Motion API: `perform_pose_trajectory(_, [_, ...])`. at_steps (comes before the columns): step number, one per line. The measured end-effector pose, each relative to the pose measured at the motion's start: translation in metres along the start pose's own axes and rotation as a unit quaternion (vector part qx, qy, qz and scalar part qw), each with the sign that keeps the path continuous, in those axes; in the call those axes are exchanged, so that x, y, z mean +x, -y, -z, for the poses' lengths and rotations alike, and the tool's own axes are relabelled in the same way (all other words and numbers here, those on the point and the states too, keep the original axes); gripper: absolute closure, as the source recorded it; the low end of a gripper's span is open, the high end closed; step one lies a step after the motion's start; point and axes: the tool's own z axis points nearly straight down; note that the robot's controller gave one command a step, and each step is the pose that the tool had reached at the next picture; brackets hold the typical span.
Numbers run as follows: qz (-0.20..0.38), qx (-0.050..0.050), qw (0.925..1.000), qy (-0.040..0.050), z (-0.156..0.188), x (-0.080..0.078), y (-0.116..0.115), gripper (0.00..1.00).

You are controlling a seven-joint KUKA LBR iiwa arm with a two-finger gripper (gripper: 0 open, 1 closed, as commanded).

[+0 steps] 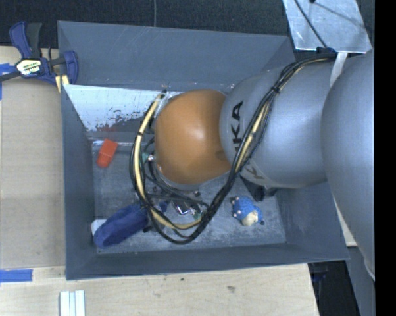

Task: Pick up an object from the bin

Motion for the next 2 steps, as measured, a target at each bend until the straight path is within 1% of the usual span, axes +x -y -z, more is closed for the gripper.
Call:
perform_pose_trajectory(1, [0.000, 0.000, 1.0000, 0.0008, 0.029, -0.001, 0.000, 1.00])
perform_pose_trajectory(2, [0.000, 0.000, 1.0000, 0.0006, 0.042, -0.003, 0.001, 1.00])
